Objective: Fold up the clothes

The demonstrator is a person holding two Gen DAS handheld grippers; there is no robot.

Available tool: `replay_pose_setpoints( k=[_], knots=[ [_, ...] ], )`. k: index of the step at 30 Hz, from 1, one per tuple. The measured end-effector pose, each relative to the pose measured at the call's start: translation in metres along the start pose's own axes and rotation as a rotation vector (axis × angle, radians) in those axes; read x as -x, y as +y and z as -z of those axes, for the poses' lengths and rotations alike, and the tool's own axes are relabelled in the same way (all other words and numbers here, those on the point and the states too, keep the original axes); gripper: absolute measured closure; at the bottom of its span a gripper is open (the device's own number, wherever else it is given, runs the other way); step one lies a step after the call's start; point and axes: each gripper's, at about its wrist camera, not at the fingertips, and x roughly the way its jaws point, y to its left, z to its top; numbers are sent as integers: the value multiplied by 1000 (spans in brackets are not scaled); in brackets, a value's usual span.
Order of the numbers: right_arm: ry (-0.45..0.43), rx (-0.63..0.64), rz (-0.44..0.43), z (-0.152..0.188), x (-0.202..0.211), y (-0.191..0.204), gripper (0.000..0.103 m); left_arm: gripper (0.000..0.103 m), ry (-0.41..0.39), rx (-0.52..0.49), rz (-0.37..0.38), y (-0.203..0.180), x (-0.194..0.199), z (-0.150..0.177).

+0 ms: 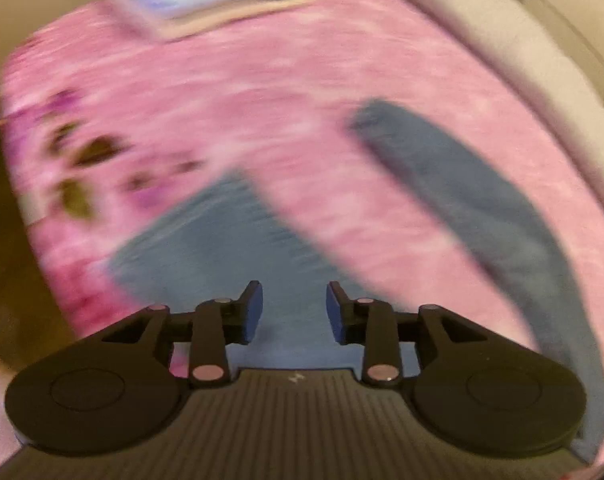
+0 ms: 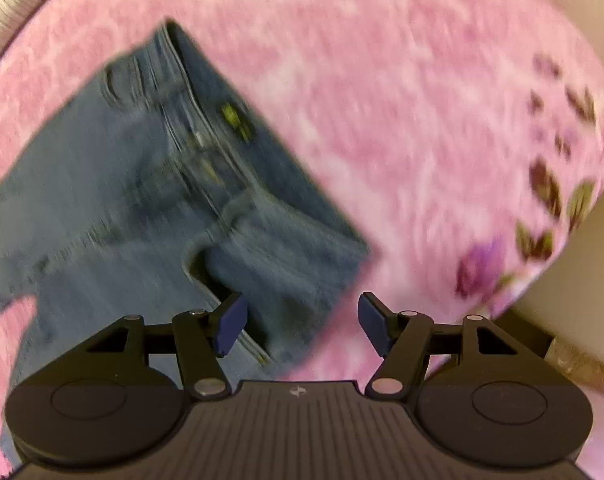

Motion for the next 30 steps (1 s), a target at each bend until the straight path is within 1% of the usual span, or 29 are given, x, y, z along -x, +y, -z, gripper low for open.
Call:
replay_pose_setpoints(
  k=[2, 3, 4, 6, 8, 10, 12, 13, 15, 16, 17, 19, 21, 24, 25, 26, 27, 28, 29, 30],
  knots=[
    [-47, 27, -42, -16, 4, 18, 34, 67, 19, -42, 82, -32, -18, -18],
    [-54, 41, -71, -25, 1, 28, 34, 64, 20, -56, 123, -50, -30, -28],
    [-57, 55, -99, -34, -4, 38, 34, 58, 26, -51, 152, -62, -43, -37],
    [-50, 67, -160, -52, -20, 59, 34, 57, 35, -24, 199, -81, -69, -52],
    [-33, 42, -223, -70, -34, 76, 33, 56, 41, 20, 232, -95, -94, -67],
    [-23, 9, -279, -86, -47, 91, 32, 55, 26, 35, 221, -96, -115, -85],
    [-27, -10, -320, -101, -57, 105, 31, 54, -3, 29, 198, -91, -128, -105],
    [-33, -10, -327, -107, -61, 112, 30, 52, -22, 20, 185, -88, -134, -115],
    [-48, 0, -308, -117, -66, 125, 30, 48, -59, 11, 136, -74, -144, -139],
    [-53, -3, -296, -121, -69, 129, 29, 42, -72, 32, 118, -64, -150, -149],
    [-54, -18, -293, -122, -73, 133, 29, 39, -70, 61, 115, -57, -155, -156],
    [-47, -56, -295, -122, -83, 142, 29, 38, -28, 175, 130, -39, -170, -162],
    [-29, -84, -300, -117, -94, 151, 29, 37, 5, 317, 195, -25, -186, -149],
    [1, -99, -294, -106, -106, 165, 29, 37, 3, 527, 250, -11, -209, -121],
    [8, -107, -292, -104, -108, 169, 29, 38, 2, 598, 268, -6, -216, -112],
    [11, -114, -292, -103, -108, 171, 29, 41, -31, 642, 280, -3, -219, -110],
    [13, -121, -292, -102, -108, 173, 29, 74, -76, 591, 327, -10, -207, -118],
    [10, -123, -289, -102, -106, 174, 29, 95, -120, 539, 374, -17, -196, -125],
    [6, -122, -284, -102, -103, 173, 29, 99, -165, 486, 421, -25, -184, -133],
    [2, -122, -279, -103, -101, 173, 29, 100, -209, 433, 467, -32, -173, -140]
  ],
)
